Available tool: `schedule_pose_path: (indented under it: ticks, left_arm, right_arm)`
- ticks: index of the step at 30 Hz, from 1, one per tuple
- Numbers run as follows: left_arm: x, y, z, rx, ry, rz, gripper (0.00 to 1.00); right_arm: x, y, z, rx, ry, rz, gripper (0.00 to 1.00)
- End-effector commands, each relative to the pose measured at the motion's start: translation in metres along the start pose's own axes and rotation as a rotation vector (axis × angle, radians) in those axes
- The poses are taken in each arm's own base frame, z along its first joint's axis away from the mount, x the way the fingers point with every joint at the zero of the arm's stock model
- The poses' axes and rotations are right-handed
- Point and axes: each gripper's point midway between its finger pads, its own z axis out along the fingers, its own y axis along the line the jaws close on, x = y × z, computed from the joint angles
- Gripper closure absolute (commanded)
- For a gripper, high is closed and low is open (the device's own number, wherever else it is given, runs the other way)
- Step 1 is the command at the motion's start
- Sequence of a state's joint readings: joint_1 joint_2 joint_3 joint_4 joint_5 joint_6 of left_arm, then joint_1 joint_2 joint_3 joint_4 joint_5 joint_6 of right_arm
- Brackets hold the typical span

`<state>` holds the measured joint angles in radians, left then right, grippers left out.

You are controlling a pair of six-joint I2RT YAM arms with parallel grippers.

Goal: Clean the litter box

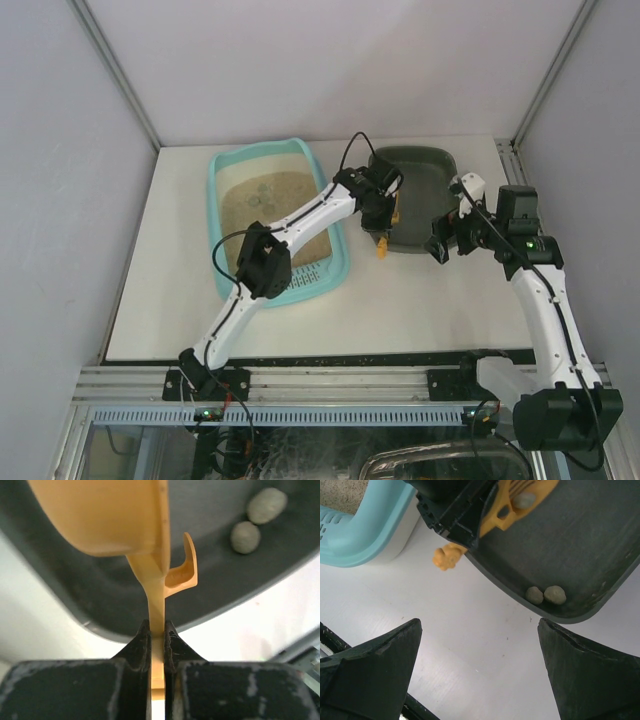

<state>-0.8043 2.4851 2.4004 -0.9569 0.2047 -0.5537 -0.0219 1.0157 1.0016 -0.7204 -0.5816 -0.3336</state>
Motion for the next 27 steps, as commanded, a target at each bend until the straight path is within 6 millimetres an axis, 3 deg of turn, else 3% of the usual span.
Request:
schedule_pose_path:
  ticks: [1, 4, 13, 21, 24, 26, 27]
  left_arm:
    - [-0.029, 0.032, -0.035, -0.244, -0.148, 0.086, 1.0]
    - [-0.028, 0.032, -0.045, -0.319, -0.177, 0.189, 1.0]
    - [-0.016, 0.004, -0.053, -0.368, -0.182, 0.53, 1.0]
    - [-0.013, -0.003, -0.07, -0.316, -0.195, 0.556, 1.0]
    - [-0.021, -0.013, -0.099, -0.217, -0.234, 0.422, 1.0]
    - [-0.03, -0.016, -0.141, -0.164, -0.289, 0.319, 1.0]
    - [-0.037, -0.016, -0.176, -0.126, -0.342, 0.262, 1.0]
  right_arm:
    - [-0.019, -0.002, -0.007, 0.003, -0.068, -0.011, 0.0]
    - [-0.019, -0.005, -0.009, 0.015, -0.076, -0.005, 0.0]
    - [-0.02, -0.002, -0.011, 0.006, -0.085, -0.014, 0.0]
    - [-0.019, -0.002, -0.011, 0.019, -0.086, -0.03, 0.0]
    - [-0.017, -0.002, -0.012, 0.02, -0.087, -0.038, 0.0]
    - [-0.016, -0.002, -0.014, 0.02, -0.096, -0.049, 0.0]
    - [-0.016, -0.003, -0.015, 0.019, -0.105, -0.051, 0.0]
